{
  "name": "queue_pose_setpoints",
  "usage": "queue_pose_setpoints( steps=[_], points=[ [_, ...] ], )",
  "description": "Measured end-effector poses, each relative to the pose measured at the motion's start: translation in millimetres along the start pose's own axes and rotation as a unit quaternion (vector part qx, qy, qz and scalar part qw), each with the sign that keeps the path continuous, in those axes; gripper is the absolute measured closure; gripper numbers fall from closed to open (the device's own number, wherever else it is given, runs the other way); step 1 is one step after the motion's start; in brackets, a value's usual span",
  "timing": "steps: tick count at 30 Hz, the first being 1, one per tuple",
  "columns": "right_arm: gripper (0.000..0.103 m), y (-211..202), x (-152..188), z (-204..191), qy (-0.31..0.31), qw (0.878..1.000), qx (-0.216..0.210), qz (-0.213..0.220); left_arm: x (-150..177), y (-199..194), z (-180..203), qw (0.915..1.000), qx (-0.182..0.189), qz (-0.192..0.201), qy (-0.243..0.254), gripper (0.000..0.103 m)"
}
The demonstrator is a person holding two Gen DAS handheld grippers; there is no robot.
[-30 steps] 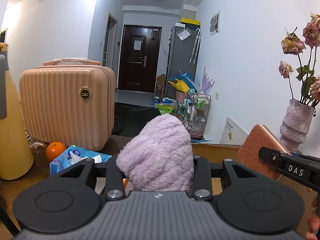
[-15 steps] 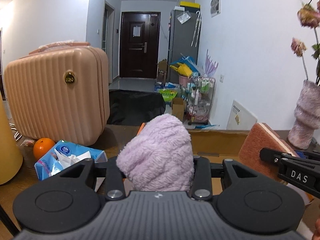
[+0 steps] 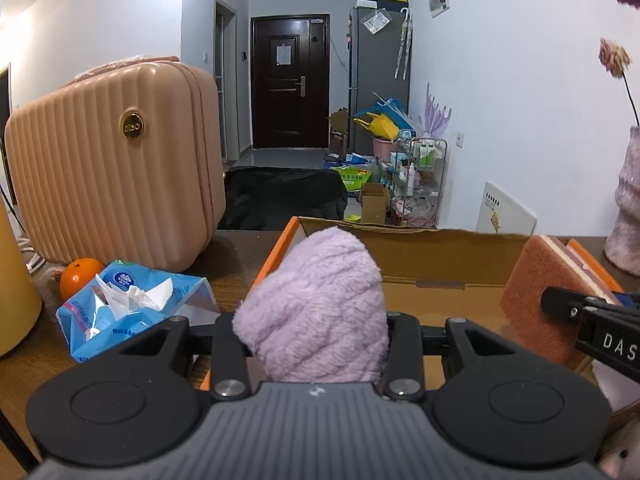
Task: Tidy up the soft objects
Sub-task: 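Carry the towel roll and sponge block over the cardboard box with both tools, then open both tools to drop the towel roll and sponge block into the box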
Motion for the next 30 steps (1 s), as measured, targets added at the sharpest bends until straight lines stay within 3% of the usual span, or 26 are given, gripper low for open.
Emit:
queue_pose_setpoints(
  steps=[6, 9, 11, 13, 17, 19, 21, 30],
  points=[
    [0.072, 2.5, 3.4, 1.1, -0.003, 1.0, 0.005, -0.004, 1.5, -0.1, -1.9, 1.0, -0.006, 0.007, 0.003, 0.063],
    [0.072, 3.8, 3.4, 0.2, -0.007, 1.0, 0.007, -0.005, 2.8, -0.1, -2.6, 0.9999, -0.008, 0.008, 0.001, 0.053],
    [0.07, 3.2, 4.2, 0.5, -0.006, 1.0, 0.011, -0.004, 2.5, -1.1, -4.7, 0.9998, -0.014, 0.012, -0.003, 0.039],
    [0.052, 3.9, 3.4, 0.2, -0.004, 1.0, 0.015, -0.002, 1.6, -3.0, -7.7, 0.9997, -0.015, 0.017, -0.011, 0.028],
    [0.029, 2.1, 2.5, 1.3, -0.001, 1.0, 0.022, 0.005, -0.4, -8.6, -11.7, 0.9989, -0.027, 0.031, -0.022, 0.0],
    [0.009, 1.2, 2.1, 3.2, 0.003, 1.0, 0.026, 0.009, -1.6, -12.5, -13.7, 0.9981, -0.038, 0.042, -0.026, 0.0],
    [0.004, 0.2, 1.3, 5.1, 0.008, 0.999, 0.028, 0.013, -2.3, -15.3, -16.2, 0.9973, -0.043, 0.049, -0.033, 0.0],
    [0.0, 2.9, 1.7, 7.3, 0.01, 0.999, 0.03, 0.006, -2.9, -13.8, -22.6, 0.9969, -0.044, 0.042, -0.051, 0.0]
  ],
)
Point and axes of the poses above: each gripper's, at about its wrist camera, not at the fingertips, and y roughly the way its jaws point, z to its right, x to its underside, the point moved 5 cm from there along y, roughly the way its jaws point, and after that the axes turned 14 degrees about x, right-handed, at the moved point
